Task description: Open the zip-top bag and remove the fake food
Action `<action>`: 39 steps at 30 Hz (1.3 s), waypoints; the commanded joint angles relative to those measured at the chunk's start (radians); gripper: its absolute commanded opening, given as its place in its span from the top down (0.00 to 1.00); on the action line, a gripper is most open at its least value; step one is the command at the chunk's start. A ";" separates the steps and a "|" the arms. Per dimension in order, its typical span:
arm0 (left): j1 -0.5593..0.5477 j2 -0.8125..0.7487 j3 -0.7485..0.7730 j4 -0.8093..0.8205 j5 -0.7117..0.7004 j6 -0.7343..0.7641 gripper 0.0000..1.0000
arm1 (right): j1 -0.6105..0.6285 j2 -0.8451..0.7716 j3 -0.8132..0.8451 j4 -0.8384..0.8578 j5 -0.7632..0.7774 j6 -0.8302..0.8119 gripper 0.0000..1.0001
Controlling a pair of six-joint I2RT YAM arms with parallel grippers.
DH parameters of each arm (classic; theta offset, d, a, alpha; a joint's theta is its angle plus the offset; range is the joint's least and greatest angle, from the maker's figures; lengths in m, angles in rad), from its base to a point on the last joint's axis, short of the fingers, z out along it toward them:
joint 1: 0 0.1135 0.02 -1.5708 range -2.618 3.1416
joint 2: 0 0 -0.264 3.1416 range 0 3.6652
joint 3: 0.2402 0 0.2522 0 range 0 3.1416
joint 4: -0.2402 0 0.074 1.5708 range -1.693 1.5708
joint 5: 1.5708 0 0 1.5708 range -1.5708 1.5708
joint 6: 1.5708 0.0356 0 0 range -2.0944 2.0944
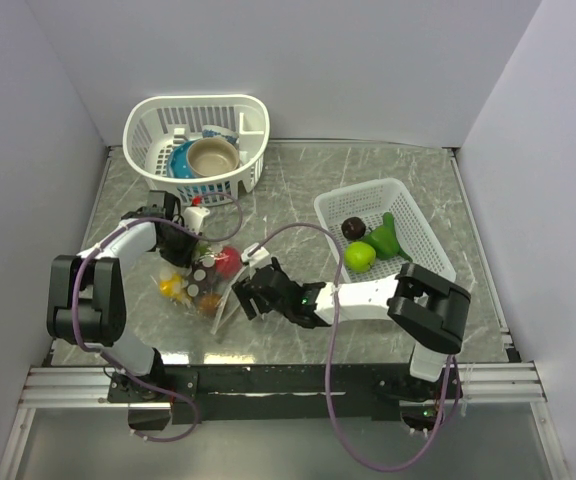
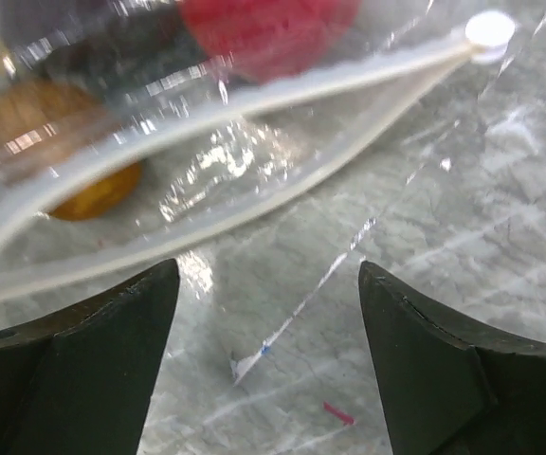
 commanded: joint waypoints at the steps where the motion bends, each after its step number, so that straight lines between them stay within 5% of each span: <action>1: -0.012 -0.020 0.021 -0.032 0.036 -0.016 0.99 | 0.014 0.001 0.078 0.076 0.044 0.004 0.19; 17: -0.039 -0.098 0.048 -0.146 0.063 -0.011 0.99 | 0.014 0.150 0.215 0.116 -0.014 0.001 0.25; 24: -0.052 -0.112 0.030 -0.163 0.048 -0.002 0.99 | 0.014 0.191 0.263 0.151 0.087 -0.042 0.00; 39: -0.171 -0.080 -0.004 -0.284 0.114 0.118 0.99 | 0.012 0.308 0.373 0.236 0.208 -0.071 0.00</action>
